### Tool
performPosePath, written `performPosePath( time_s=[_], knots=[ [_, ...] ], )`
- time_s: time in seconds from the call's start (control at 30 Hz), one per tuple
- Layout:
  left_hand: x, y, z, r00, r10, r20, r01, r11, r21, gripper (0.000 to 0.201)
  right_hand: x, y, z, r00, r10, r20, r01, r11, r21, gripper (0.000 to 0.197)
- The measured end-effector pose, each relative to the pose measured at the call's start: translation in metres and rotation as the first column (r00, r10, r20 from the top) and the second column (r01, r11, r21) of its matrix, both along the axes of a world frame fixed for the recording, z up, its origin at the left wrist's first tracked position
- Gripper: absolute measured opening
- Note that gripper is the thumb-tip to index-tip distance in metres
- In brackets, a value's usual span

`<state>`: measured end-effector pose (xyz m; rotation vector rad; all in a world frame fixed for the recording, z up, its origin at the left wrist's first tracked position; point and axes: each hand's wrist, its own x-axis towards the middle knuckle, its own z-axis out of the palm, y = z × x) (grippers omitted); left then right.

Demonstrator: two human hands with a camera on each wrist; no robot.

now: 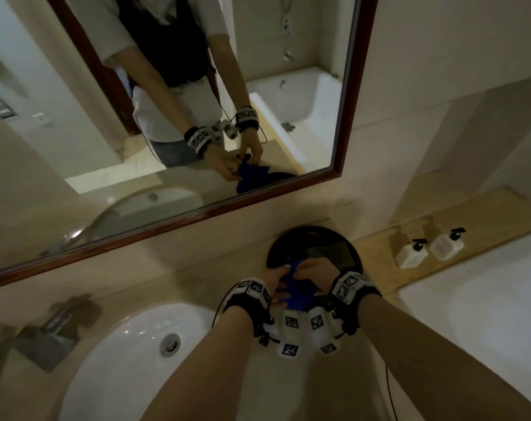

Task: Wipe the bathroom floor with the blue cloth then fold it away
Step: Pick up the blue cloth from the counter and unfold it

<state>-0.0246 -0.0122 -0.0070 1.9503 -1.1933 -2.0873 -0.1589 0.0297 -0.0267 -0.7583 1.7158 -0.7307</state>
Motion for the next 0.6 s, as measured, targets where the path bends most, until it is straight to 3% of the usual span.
performPosePath(
  time_s=[0.17,0.33,0.5,0.6],
  knots=[
    [0.013,0.048,0.012,0.999,0.032,-0.018,-0.033,0.999,-0.035,0.035,0.018,0.046,0.014,0.992,0.123,-0.02,-0.124,0.989,-0.075,0.019],
    [0.032,0.103,0.014,0.991,0.127,-0.036,-0.129,0.989,-0.067,0.033,0.035,0.097,0.015,0.991,0.134,0.003,-0.133,0.99,-0.053,0.017],
    [0.057,0.153,0.008,0.969,0.22,-0.117,-0.23,0.97,-0.083,0.007,0.055,0.134,0.011,0.992,0.077,0.098,-0.073,0.996,-0.049,0.021],
    [0.07,0.173,0.006,0.976,0.196,-0.098,-0.208,0.969,-0.136,0.022,0.066,0.156,0.014,0.991,0.026,0.135,-0.022,0.999,-0.03,0.021]
  ],
)
